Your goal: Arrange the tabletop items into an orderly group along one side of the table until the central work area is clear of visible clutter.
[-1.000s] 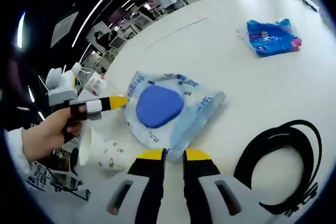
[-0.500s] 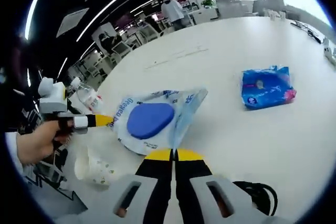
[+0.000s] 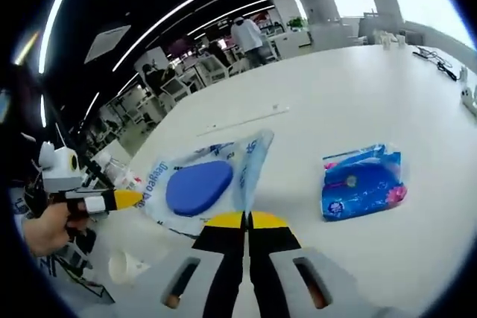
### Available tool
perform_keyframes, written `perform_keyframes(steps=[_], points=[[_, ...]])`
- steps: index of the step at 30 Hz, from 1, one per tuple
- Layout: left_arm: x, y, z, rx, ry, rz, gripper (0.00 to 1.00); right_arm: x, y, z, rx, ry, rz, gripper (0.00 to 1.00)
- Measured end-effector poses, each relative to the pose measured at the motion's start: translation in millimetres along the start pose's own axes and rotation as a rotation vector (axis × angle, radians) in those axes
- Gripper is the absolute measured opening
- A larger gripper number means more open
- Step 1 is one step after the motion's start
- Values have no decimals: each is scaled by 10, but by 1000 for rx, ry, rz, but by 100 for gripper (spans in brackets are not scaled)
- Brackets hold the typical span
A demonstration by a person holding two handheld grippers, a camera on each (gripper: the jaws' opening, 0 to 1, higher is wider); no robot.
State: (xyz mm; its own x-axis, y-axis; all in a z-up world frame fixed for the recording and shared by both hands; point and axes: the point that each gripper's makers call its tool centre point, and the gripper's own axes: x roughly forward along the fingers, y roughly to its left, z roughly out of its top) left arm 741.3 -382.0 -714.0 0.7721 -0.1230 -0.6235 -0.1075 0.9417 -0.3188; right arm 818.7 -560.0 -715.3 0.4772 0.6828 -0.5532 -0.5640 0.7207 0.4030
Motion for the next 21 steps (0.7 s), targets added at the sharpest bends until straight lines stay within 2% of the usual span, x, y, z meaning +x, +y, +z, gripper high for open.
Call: perform_keyframes(steps=[5,12,21], points=[[10,-49,17,10,-3,14,0,64,-49,3,-9,8,-1,0],[126,-21,13,17,15,30,0,126,-129,-50,-8,26,-4,0],[360,29,-144,17,63,54,0,310,-327,-177,18,65,-4,0]])
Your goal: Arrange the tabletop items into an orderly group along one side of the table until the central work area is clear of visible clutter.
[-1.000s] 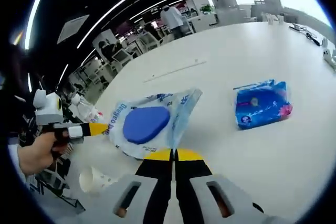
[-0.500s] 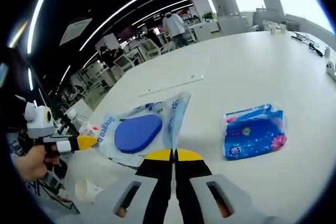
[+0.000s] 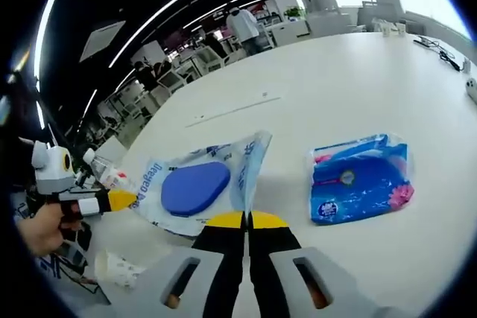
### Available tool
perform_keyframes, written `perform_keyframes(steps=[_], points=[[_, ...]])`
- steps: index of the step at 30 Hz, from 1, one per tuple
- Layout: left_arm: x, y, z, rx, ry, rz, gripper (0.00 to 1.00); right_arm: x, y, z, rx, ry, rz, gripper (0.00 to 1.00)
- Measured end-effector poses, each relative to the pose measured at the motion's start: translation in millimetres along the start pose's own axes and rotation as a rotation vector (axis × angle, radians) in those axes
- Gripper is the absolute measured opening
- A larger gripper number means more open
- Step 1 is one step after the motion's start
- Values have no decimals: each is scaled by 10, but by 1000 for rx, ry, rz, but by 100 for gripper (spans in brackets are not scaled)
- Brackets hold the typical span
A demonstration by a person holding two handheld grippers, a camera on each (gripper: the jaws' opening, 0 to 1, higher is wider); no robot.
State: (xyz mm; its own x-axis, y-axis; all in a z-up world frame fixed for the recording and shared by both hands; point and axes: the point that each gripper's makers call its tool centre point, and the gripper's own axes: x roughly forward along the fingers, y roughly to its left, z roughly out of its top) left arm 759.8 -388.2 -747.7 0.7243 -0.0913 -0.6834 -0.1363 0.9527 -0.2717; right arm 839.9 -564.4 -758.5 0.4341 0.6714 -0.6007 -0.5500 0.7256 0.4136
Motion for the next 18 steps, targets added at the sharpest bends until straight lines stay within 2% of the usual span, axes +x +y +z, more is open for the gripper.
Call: perform_keyframes(steps=[12,18], points=[[272,11,-101,-2,49,6,0,204,-214,-136,14,48,-17,0],[333,42,-213,-45,66,4,0,243,-251,-235,9,71,-11,0]])
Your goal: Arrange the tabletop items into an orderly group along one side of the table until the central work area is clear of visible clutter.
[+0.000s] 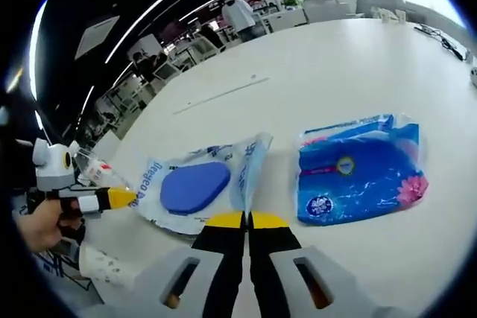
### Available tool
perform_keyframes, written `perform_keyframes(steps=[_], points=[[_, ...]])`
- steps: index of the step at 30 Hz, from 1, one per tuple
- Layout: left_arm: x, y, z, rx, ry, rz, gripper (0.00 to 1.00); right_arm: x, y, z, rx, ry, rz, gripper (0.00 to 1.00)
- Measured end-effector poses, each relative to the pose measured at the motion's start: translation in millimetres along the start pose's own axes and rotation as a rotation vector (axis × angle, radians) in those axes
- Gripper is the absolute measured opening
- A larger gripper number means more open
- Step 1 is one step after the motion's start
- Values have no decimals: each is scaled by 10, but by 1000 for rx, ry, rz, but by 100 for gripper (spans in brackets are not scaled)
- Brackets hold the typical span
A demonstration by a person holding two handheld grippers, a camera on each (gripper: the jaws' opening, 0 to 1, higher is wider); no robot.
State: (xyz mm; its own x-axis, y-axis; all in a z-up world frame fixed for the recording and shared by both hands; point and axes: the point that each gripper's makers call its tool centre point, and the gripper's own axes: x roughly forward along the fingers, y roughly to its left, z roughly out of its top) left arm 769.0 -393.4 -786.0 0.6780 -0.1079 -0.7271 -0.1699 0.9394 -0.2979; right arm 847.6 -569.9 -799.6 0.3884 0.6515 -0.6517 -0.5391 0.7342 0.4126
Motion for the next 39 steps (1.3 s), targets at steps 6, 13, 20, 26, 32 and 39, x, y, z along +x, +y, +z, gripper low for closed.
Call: perform_keyframes(steps=[6,13,20,26,32,39], points=[[55,-25,-14,10,17,-14,0,15,-50,-17,22,4,-15,0],[97,3,-33,16,36,-6,0,39,-55,-23,3,23,-26,0],[102,3,-46,22,36,-3,0,41,-67,-40,7,29,-45,0],[70,21,-48,72,25,39,3,-54,-5,-44,-4,20,-28,15],[-71,-50,67,95,-53,37,48,-194,195,-25,-3,-7,37,44],[-321,-244,203,171,-135,-29,70,-301,389,103,-206,-40,64,75]])
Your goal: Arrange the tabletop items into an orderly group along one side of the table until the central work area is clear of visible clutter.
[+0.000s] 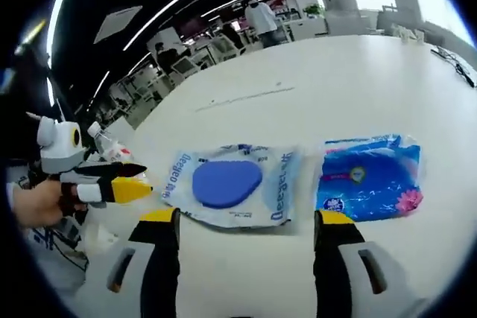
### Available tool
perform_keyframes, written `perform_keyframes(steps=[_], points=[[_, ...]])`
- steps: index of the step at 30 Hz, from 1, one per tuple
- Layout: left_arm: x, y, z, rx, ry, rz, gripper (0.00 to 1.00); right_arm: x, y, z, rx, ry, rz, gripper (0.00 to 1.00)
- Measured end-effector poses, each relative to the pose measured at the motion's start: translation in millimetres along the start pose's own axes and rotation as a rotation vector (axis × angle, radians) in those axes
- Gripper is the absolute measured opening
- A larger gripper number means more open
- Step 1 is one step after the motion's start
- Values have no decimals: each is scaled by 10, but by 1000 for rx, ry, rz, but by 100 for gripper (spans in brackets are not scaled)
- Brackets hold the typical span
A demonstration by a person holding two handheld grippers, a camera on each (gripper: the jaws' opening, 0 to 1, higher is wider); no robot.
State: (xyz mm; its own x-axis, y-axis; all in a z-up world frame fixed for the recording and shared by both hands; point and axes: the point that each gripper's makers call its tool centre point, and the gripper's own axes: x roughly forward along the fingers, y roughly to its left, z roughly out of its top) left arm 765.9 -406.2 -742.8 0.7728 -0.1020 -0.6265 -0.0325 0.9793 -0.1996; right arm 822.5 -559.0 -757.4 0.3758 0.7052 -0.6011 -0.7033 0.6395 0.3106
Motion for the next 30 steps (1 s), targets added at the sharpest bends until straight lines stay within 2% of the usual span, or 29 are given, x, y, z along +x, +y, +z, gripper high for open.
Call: perform_keyframes(steps=[2,4,7,13,16,19,24,30], points=[[-44,2,-6,10,9,-1,77,-86,108,36,-35,-13,6,76],[-103,41,15,38,6,13,83,-149,166,76,-25,-35,8,80],[-190,77,84,41,-11,15,86,-178,130,152,-22,-48,0,82],[-326,161,240,51,-40,33,85,-188,141,259,-30,-68,0,82],[-464,167,298,36,-60,45,84,-190,161,320,-38,-75,6,82],[-543,171,299,19,-62,50,81,-198,180,341,-54,-77,5,81],[-531,244,285,25,-63,56,81,-216,247,365,-57,-86,18,81],[-574,260,241,31,-57,45,78,-221,322,274,-72,-66,38,80]])
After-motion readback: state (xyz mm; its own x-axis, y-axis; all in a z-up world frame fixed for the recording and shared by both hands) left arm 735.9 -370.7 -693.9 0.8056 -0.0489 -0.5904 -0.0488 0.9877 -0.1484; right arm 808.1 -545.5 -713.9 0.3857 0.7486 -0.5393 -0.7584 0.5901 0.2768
